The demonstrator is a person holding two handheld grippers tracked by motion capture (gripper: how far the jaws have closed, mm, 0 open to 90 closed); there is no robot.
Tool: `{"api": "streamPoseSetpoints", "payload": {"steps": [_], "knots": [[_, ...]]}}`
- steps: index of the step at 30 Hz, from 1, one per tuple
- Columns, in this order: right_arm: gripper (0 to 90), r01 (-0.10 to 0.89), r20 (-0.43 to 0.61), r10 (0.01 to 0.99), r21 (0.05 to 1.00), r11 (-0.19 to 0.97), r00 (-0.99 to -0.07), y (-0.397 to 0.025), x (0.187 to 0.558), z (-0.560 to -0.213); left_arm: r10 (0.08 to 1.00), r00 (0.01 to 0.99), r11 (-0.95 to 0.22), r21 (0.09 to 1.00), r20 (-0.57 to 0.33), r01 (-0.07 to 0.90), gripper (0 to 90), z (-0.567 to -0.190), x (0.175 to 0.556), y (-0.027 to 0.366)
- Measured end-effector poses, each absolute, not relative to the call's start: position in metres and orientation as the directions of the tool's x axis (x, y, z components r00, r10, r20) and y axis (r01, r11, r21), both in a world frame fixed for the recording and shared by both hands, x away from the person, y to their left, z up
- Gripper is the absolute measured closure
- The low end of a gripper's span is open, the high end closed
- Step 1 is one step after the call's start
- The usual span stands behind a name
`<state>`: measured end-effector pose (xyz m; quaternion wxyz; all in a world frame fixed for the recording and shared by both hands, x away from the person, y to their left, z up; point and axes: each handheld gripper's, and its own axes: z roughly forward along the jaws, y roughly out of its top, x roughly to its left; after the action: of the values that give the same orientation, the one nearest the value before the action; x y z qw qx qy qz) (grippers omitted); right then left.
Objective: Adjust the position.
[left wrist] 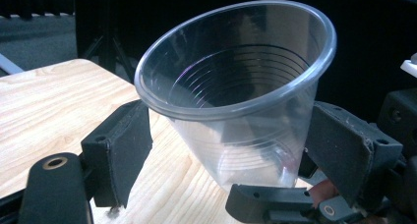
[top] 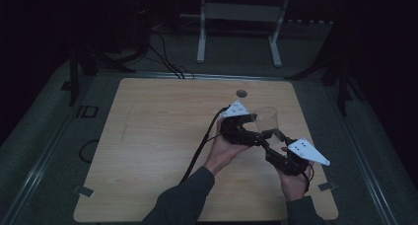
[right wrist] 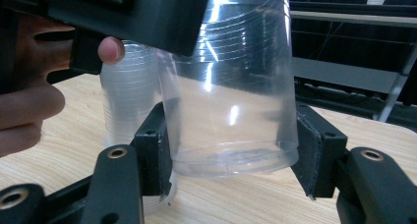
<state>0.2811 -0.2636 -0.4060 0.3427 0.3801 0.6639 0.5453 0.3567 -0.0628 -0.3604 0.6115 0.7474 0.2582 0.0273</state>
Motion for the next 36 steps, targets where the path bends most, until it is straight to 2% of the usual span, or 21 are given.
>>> {"api": "streamPoseSetpoints", "payload": {"steps": [18,26,36], "knots": [[41.9,0.136,-0.036,0.875,0.984,0.115,-0.482,-0.261,0.2821,-0.408,0.405,0.852,-0.056,0.921,-0.333,0.386,18.8,-0.3617,0.3601,-0.0726],[41.7,0.136,-0.036,0.874,0.984,0.115,-0.484,-0.2609,0.2822,-0.4081,0.411,0.846,-0.031,0.922,-0.34,0.386,26.8,-0.3606,0.3588,-0.0714],[38.5,0.143,-0.042,0.869,0.981,0.129,-0.493,-0.2613,0.2833,-0.4079,0.415,0.851,-0.039,0.928,-0.322,0.37,30.7,-0.36,0.3568,-0.0717]]}}
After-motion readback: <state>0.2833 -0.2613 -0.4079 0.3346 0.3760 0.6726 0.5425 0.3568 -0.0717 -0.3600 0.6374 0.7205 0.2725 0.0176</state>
